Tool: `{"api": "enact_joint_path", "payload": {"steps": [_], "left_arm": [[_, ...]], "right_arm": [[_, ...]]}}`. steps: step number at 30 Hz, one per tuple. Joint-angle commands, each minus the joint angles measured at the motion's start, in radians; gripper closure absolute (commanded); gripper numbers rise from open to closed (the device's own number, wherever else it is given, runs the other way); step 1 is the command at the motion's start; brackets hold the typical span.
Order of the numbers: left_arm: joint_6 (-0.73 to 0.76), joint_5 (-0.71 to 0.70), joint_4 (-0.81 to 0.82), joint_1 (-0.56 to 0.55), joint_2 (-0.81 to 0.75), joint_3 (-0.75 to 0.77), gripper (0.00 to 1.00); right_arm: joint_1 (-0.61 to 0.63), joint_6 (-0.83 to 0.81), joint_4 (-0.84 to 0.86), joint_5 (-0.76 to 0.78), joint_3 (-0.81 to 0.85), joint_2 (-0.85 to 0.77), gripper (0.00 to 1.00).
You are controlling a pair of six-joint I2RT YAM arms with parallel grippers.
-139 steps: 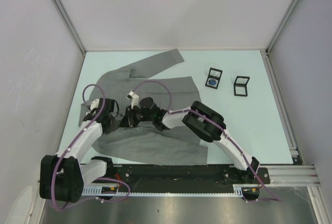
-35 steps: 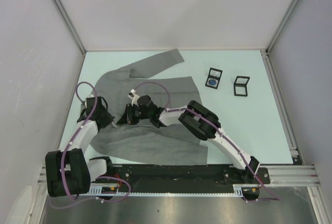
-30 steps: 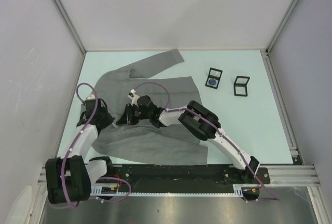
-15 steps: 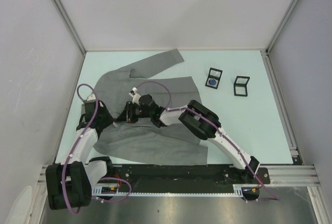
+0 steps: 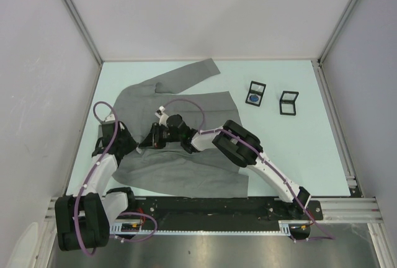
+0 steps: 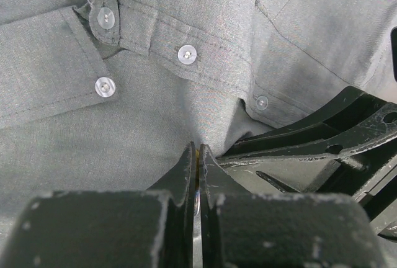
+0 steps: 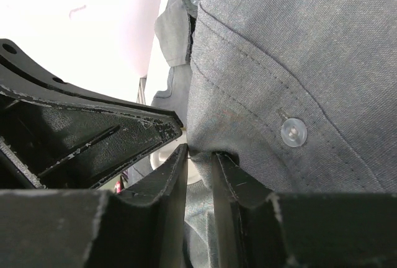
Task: Remove the brooch from the garment
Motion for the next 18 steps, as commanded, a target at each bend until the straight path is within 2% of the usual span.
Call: {"api": "enact_joint_path", "payload": {"steps": [1,10,18], "left_arm": [[-0.013,0.029,0.038,0.005,-0.006,-0.006,1.00],[-0.038,0.016,0.044,0.005,0.002,-0.009,1.00],[-0.046,-0.004,0.038,0.005,0.011,-0.009,1.00]], "right_arm": [[0.003,-0.007,0.027,-0.005,0.034,0.016,0.74],[0.012,-0.026,0.031,-0.013,0.026,0.010,0.74],[-0.009,0.005,0.129,-0.013,-0.048,-0.017,0.68]]}}
